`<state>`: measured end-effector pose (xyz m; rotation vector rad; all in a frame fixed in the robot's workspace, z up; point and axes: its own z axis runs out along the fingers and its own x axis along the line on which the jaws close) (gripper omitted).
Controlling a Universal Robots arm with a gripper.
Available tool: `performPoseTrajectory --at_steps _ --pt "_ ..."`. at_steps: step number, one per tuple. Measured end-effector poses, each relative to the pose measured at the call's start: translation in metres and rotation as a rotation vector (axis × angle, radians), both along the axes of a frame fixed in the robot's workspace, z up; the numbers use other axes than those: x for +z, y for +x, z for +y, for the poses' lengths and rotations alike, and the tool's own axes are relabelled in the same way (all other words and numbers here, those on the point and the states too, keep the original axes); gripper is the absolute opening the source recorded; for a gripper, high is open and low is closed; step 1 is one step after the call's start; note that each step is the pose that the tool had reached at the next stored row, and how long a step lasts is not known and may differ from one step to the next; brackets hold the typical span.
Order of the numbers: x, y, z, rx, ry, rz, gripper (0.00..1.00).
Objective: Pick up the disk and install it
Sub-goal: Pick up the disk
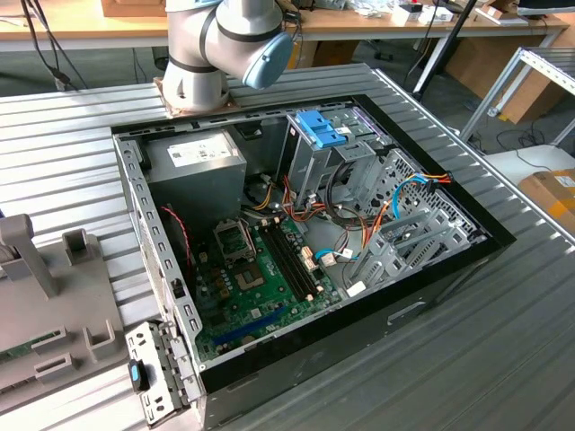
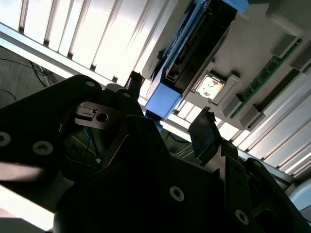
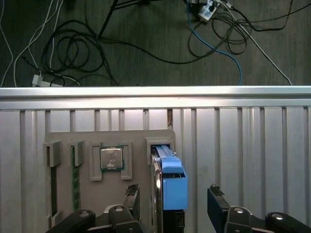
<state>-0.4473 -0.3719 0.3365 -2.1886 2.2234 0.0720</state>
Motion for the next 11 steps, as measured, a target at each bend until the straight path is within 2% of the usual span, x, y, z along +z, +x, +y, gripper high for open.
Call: performPoseTrajectory --at_steps 8,11 --pt "-0.0007 0.0000 0.0012 0.000 0.0000 0.0001 0.66" --pt "-0.0030 0.0000 0.0013 0.000 0.0000 0.0000 0.66"
